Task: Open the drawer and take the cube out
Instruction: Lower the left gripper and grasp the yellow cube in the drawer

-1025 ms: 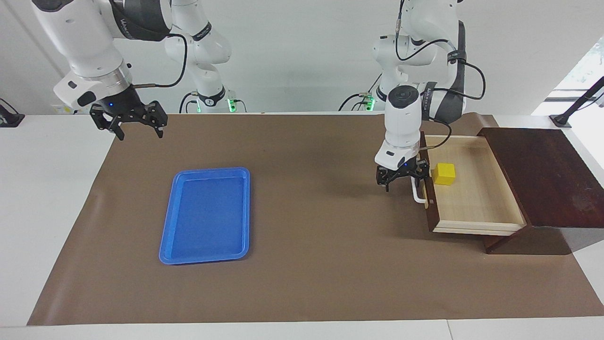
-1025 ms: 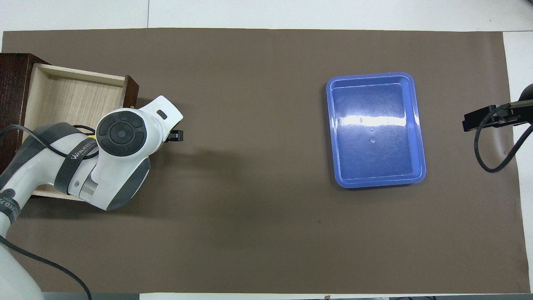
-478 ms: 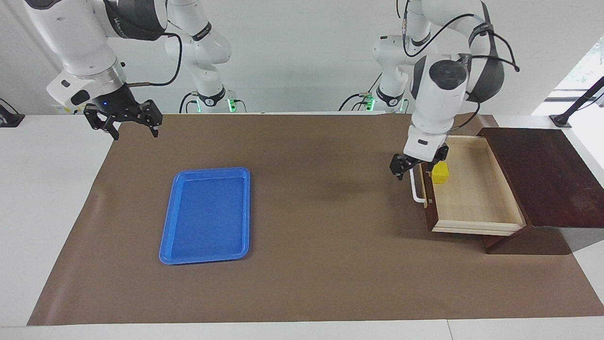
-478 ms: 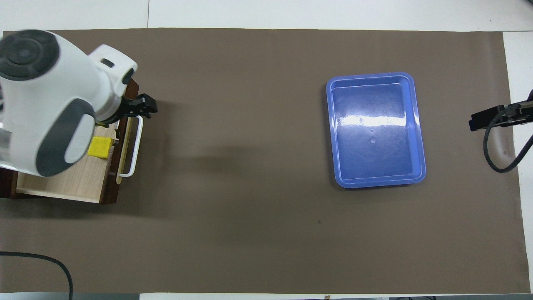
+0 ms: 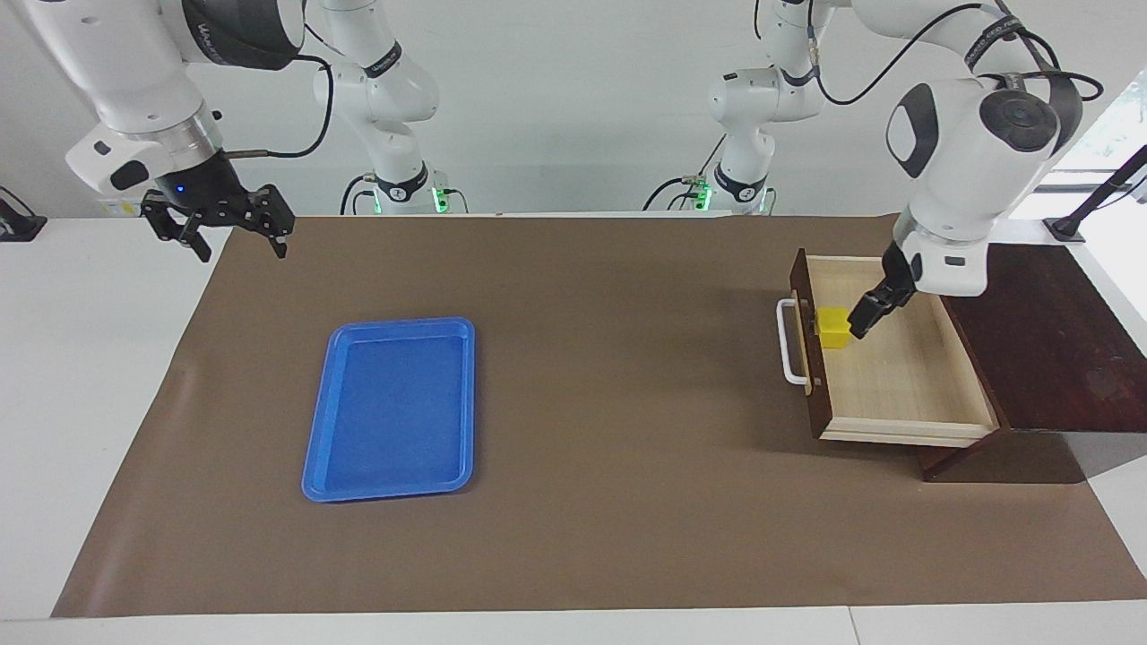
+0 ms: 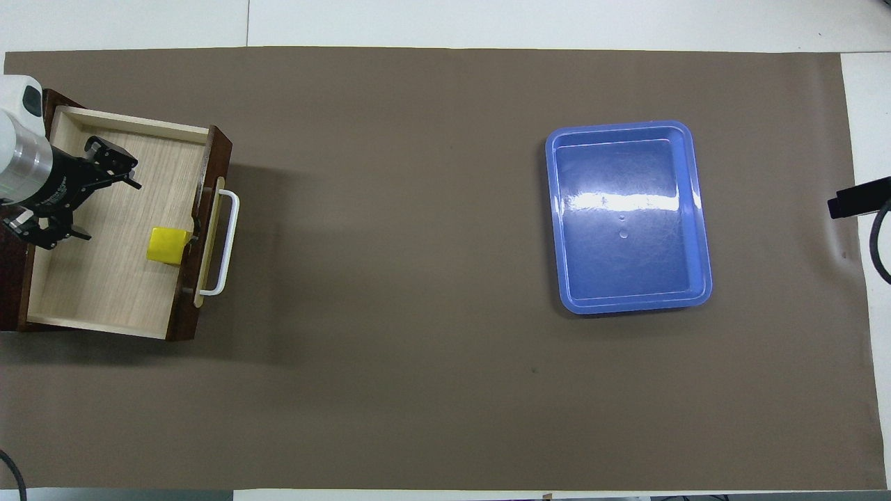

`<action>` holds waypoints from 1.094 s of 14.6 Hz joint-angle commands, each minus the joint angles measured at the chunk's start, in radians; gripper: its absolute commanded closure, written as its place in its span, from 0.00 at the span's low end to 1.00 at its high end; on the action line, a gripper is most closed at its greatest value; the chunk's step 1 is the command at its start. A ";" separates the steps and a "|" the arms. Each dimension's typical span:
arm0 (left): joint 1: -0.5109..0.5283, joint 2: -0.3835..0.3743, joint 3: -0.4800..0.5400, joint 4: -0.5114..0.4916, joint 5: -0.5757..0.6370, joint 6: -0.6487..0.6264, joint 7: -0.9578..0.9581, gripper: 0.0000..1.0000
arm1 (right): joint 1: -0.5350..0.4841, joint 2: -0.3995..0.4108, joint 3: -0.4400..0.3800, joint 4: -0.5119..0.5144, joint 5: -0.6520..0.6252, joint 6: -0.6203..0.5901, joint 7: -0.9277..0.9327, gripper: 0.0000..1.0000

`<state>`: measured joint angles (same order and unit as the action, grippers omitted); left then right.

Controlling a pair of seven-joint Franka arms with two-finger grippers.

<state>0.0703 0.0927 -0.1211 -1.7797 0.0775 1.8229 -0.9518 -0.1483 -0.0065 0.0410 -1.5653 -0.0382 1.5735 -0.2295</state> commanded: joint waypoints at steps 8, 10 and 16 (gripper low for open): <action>-0.006 -0.136 -0.008 -0.337 -0.015 0.300 -0.428 0.00 | -0.019 -0.015 0.010 -0.018 0.014 -0.009 -0.039 0.00; -0.012 -0.134 -0.006 -0.345 -0.015 0.315 -0.446 0.22 | -0.022 -0.015 0.010 -0.019 0.014 -0.004 -0.040 0.00; -0.009 -0.107 -0.008 -0.276 -0.016 0.303 -0.455 1.00 | -0.010 -0.021 0.013 -0.029 0.035 -0.006 0.033 0.00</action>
<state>0.0690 -0.0150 -0.1340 -2.0858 0.0769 2.1251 -1.3941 -0.1498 -0.0064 0.0466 -1.5726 -0.0337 1.5675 -0.2212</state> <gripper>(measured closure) 0.449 0.000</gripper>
